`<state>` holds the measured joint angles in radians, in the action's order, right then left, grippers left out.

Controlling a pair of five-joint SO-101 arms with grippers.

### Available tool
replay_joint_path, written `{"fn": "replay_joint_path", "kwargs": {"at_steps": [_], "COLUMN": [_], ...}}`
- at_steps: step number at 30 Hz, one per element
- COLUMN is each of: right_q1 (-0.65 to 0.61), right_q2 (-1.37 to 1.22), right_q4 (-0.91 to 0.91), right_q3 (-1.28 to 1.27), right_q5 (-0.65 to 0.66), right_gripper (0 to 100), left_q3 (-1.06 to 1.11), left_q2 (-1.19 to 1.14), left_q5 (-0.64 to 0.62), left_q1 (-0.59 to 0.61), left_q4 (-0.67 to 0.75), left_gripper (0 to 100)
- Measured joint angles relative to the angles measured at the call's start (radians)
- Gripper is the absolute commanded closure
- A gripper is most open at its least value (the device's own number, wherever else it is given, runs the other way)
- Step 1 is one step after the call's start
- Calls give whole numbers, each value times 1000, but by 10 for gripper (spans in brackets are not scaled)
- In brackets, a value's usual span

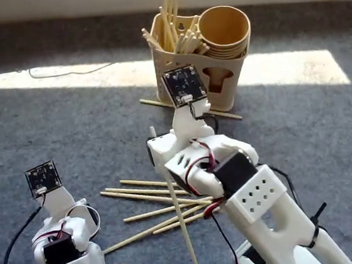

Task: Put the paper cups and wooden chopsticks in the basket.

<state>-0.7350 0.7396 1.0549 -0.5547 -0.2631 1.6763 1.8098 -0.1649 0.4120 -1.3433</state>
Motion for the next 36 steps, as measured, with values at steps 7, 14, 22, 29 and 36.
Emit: {"fn": "replay_joint_path", "kwargs": {"at_steps": [7, 14, 22, 29, 36], "right_q1": [3, 3, 54, 230, 311], "right_q2": [112, 158, 164, 161, 5], "right_q4": [-78, -344, -713, -1074, -1432], "right_q3": [0, -2, -2, -15, -34], "right_q5": [6, 238, 272, 272, 272], "right_gripper": [994, 994, 992, 992, 992], "left_q3": [0, 0, 0, 0, 0], "left_q2": [0, 0, 0, 0, 0], "left_q5": [0, 0, 0, 0, 0], "left_q1": [0, 0, 0, 0, 0], "left_q4": [0, 0, 0, 0, 0], "left_gripper": [993, 993, 993, 993, 993]}}
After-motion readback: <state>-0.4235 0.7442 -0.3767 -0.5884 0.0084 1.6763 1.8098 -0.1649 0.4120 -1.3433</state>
